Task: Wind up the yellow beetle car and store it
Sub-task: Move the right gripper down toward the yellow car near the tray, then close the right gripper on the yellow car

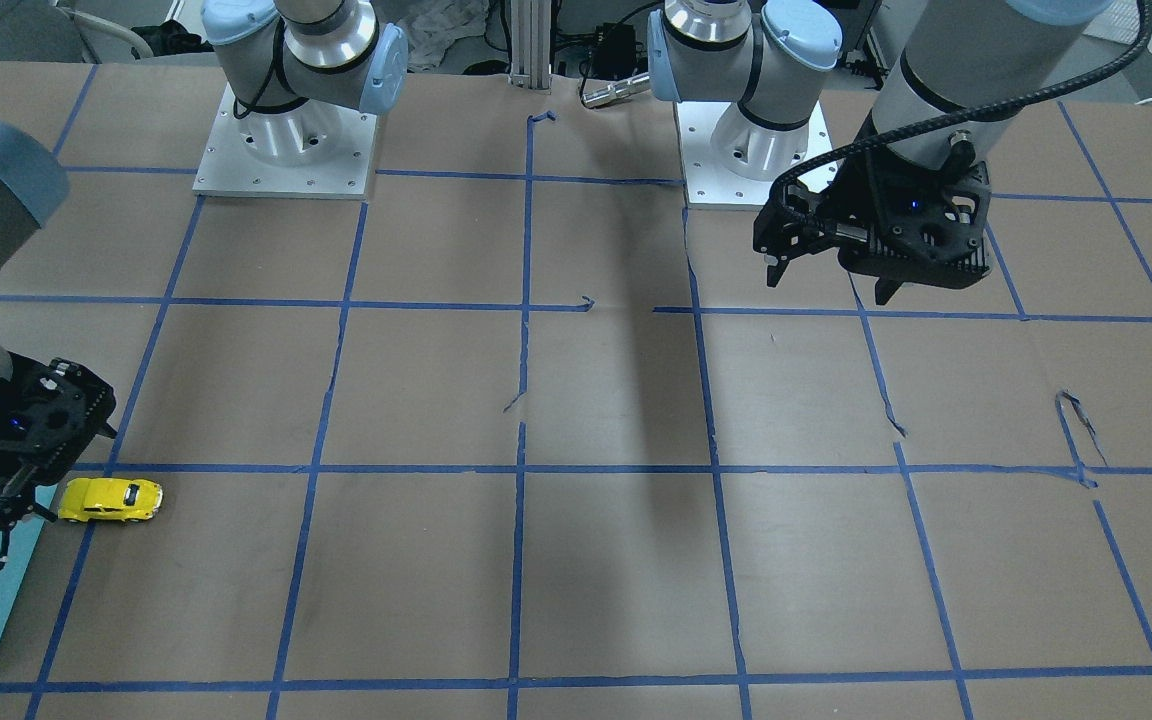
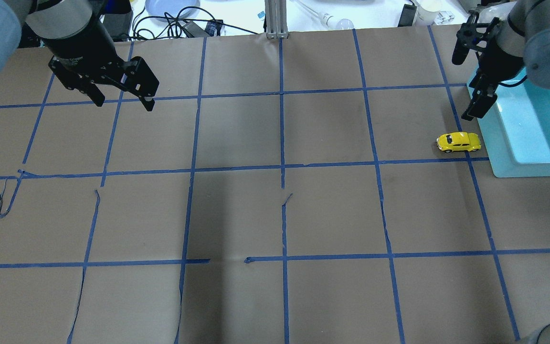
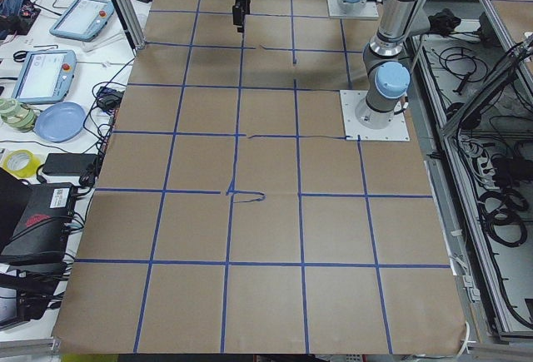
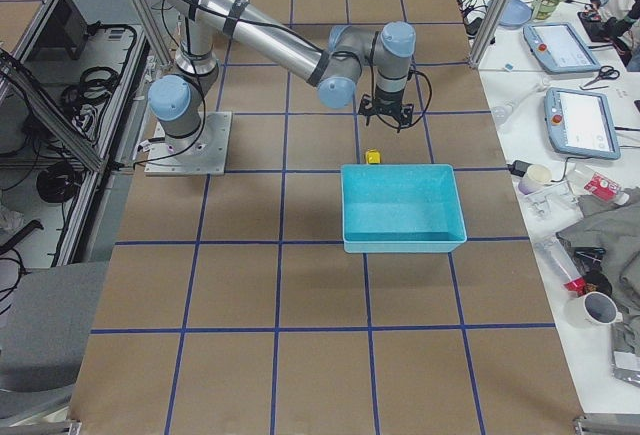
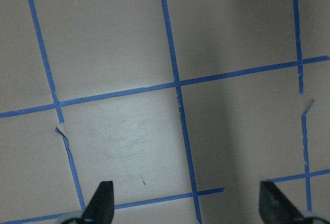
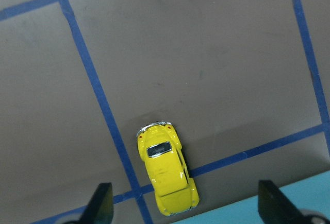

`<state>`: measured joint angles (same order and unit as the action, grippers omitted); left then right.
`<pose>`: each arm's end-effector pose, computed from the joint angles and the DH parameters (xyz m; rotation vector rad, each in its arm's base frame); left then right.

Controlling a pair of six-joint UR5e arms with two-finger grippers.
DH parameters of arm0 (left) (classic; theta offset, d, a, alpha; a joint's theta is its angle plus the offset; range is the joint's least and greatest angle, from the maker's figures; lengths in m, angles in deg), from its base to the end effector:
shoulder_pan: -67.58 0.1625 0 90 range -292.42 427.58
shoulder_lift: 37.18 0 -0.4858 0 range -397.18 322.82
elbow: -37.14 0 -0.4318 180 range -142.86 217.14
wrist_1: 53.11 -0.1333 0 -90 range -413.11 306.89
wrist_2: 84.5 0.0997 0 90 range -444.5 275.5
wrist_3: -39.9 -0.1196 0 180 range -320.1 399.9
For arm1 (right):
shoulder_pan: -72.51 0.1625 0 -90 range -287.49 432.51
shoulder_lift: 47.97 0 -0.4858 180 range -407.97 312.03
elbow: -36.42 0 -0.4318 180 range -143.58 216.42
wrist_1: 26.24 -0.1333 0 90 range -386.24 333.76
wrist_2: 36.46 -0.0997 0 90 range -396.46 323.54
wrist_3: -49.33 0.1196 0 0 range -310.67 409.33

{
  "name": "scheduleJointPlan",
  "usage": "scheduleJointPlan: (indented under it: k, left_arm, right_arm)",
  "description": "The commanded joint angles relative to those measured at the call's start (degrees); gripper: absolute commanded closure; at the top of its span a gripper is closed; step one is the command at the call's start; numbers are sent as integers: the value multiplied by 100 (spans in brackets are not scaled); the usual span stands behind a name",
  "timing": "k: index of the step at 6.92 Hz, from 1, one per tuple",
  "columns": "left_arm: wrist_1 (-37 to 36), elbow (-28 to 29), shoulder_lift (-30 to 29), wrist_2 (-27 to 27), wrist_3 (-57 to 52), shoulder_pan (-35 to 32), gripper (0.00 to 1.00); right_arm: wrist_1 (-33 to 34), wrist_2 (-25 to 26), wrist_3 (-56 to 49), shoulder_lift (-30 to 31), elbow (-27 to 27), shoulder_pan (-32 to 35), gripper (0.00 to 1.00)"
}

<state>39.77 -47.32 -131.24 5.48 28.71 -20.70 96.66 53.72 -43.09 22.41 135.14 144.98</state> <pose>-0.1164 -0.5665 0.5362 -0.2590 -3.1276 -0.0380 -0.0697 -0.6618 0.3038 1.8688 -2.4406 0.0663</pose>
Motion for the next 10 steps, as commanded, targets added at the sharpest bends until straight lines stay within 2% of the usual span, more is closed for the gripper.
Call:
scheduleJointPlan:
  k: [1, 3, 7, 8, 9, 10]
  left_arm:
    - [-24, -9, -7, 29, -24, 13, 0]
    - [-6, -9, 2, 37, -15, 13, 0]
    - [-226, -272, 107, 46, -24, 39, 0]
    - [-252, -307, 133, 38, -15, 57, 0]
    - [-252, -308, 151, 38, 2, 74, 0]
    - [-244, -316, 194, 38, 64, 92, 0]
  right_arm:
    - [848, -18, -1106, -323, 427, -13, 0]
    - [1375, -53, -1356, -358, 718, -223, 0]
    - [1413, -106, -1594, -569, 745, -277, 0]
    - [1412, -88, -2021, -648, 763, -277, 1]
    - [1412, -97, -2078, -675, 763, -277, 3]
    - [1412, -71, -2095, -675, 763, -277, 11]
